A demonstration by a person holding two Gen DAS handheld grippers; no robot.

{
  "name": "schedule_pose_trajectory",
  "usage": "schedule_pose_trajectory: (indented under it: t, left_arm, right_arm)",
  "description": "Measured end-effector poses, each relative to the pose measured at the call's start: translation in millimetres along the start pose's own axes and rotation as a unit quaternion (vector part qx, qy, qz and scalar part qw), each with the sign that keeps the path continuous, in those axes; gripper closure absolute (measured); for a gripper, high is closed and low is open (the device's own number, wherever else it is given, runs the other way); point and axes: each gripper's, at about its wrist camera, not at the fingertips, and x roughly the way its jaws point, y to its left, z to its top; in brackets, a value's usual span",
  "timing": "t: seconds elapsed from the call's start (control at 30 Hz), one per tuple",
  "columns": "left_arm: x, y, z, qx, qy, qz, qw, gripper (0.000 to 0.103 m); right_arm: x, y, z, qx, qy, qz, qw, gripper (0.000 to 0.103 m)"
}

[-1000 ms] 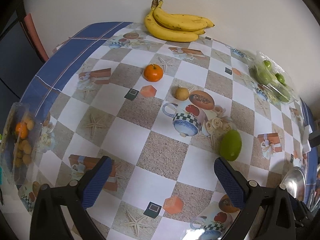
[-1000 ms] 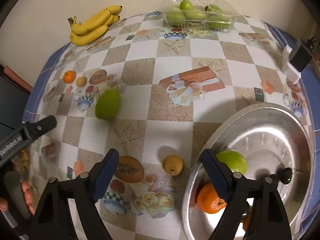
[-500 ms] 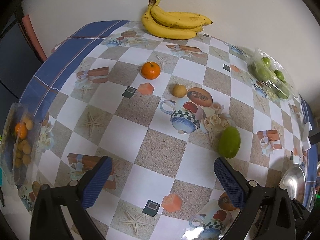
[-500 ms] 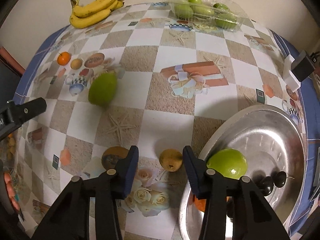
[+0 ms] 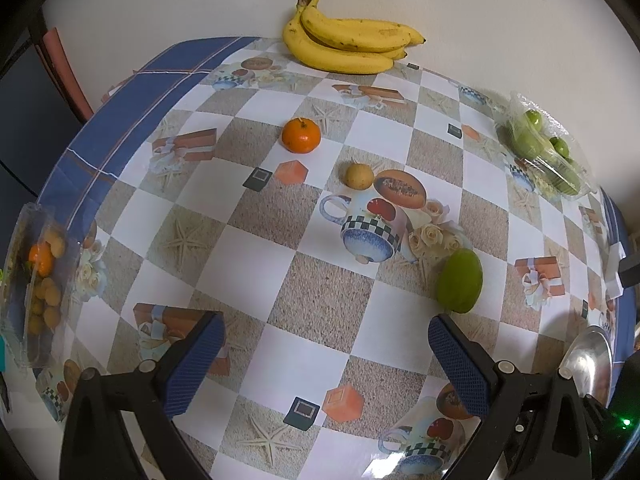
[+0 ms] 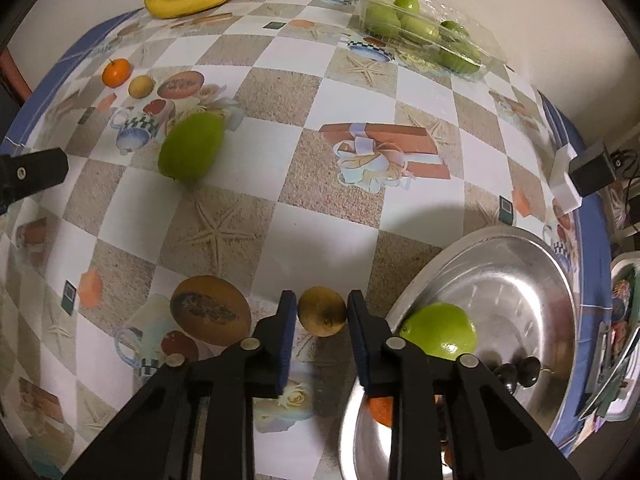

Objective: Organize fruits
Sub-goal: 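Close the right tool on the small yellow fruit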

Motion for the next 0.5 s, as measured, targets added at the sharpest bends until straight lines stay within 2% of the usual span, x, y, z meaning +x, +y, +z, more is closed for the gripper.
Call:
schedule_pose_trajectory:
  t: [0.5]
  left_arm:
    - [7.9,-1.6,-1.3,-0.002,0.011,-0.001,0.9999,0.0]
  right_arm:
    - [-3.9,-5.9,2.0,0.02,-0.011,0.024,0.999,0.076]
